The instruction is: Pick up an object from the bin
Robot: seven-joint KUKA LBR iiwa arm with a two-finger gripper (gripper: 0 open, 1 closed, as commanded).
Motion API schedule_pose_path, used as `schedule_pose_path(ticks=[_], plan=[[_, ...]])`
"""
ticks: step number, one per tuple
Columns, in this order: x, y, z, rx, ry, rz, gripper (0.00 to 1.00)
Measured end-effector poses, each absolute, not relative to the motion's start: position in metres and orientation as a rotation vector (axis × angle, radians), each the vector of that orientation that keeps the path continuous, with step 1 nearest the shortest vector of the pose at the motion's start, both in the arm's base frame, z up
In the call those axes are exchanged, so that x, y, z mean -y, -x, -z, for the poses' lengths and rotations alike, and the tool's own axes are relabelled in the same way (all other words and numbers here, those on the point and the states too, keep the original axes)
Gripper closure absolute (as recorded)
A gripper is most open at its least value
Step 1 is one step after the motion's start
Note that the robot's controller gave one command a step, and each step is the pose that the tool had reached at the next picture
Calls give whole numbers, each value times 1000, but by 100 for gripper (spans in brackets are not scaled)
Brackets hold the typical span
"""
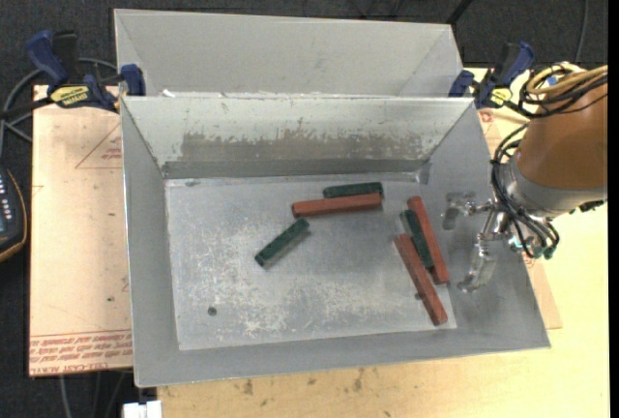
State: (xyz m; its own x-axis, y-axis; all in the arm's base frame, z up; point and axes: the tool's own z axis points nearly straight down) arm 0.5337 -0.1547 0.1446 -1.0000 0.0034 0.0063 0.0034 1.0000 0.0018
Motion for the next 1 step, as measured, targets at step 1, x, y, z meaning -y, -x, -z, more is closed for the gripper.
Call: schedule_pose_path(ticks=[1], plan=[[111,-540,-122,3077,-634,5,0]])
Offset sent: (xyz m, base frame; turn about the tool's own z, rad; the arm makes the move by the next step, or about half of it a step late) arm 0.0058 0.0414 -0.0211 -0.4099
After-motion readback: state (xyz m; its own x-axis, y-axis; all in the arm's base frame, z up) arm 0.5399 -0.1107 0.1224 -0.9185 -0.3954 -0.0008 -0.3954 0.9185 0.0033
